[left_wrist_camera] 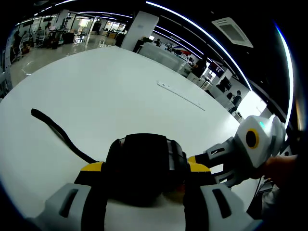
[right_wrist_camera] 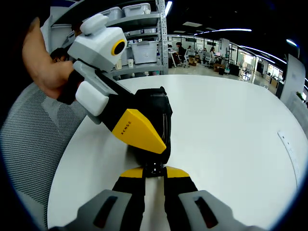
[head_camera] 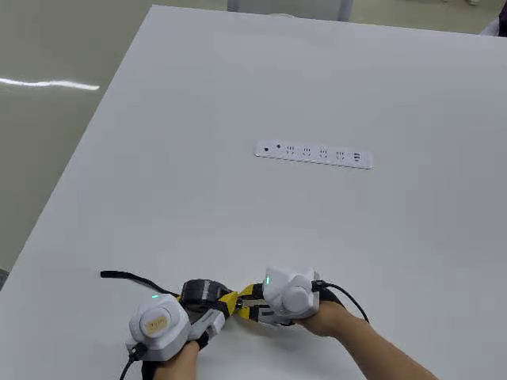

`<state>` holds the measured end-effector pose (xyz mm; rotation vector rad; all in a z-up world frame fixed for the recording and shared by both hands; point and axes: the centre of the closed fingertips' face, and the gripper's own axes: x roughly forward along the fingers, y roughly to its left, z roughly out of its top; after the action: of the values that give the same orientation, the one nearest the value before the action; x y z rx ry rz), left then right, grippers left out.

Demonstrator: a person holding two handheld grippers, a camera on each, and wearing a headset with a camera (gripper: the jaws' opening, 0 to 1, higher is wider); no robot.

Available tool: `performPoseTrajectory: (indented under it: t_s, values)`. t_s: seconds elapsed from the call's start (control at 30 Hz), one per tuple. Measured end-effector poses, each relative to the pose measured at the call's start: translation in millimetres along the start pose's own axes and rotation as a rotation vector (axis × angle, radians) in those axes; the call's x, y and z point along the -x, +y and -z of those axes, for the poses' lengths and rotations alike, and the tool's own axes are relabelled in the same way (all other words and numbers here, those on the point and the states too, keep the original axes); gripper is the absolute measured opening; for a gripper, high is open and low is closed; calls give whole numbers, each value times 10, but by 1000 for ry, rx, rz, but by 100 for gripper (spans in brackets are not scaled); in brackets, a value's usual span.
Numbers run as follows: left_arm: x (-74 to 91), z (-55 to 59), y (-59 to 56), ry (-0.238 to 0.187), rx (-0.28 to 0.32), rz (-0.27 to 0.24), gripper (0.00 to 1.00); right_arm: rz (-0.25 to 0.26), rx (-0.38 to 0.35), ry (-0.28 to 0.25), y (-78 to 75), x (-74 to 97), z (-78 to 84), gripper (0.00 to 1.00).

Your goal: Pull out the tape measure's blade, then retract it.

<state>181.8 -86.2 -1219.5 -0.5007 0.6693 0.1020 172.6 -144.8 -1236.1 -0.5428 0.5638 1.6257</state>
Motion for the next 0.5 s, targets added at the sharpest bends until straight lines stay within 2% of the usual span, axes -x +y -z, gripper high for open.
performPoseTrajectory:
  t_s: [0.5]
  values:
    - [-3, 18, -3, 1, -14, 1, 63, -8, 11, 7, 6, -31, 0, 13]
